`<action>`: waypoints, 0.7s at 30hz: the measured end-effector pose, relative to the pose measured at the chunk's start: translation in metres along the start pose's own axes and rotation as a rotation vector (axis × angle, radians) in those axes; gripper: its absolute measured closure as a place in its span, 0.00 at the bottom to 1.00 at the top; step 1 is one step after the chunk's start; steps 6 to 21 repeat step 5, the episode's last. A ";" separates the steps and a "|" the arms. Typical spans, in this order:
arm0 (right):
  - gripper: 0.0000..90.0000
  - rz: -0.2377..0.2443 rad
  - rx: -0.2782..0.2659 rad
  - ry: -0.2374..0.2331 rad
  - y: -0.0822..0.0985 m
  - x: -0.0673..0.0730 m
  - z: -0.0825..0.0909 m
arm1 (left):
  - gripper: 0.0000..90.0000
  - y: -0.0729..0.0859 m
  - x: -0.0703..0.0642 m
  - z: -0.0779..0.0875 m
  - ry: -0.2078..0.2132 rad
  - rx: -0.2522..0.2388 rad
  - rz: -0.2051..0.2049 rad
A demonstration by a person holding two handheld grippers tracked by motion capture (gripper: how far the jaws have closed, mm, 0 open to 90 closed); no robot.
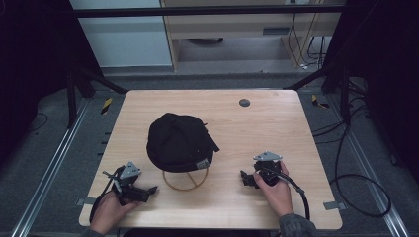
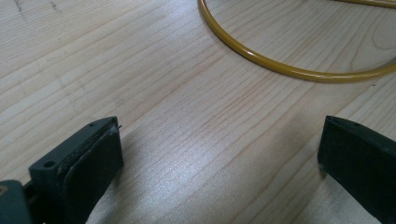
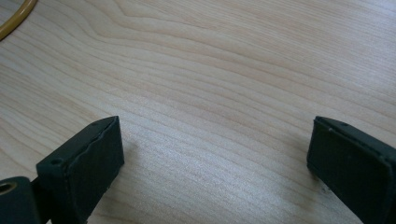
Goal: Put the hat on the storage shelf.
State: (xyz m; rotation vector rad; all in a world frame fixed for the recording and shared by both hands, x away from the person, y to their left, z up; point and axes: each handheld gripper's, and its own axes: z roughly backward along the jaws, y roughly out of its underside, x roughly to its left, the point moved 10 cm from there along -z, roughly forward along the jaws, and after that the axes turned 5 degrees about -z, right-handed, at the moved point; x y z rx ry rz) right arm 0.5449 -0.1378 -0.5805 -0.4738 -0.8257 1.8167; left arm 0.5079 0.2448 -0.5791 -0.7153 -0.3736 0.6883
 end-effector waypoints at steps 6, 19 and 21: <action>0.04 -0.003 0.001 -0.007 0.003 0.001 0.004 | 0.00 0.000 0.000 0.000 -0.002 0.000 0.002; 0.04 -0.003 0.001 -0.007 0.003 0.001 0.004 | 0.00 0.000 0.000 0.000 -0.002 0.000 0.002; 0.04 -0.003 0.001 -0.007 0.003 0.001 0.004 | 0.00 0.000 0.000 0.000 -0.002 0.000 0.002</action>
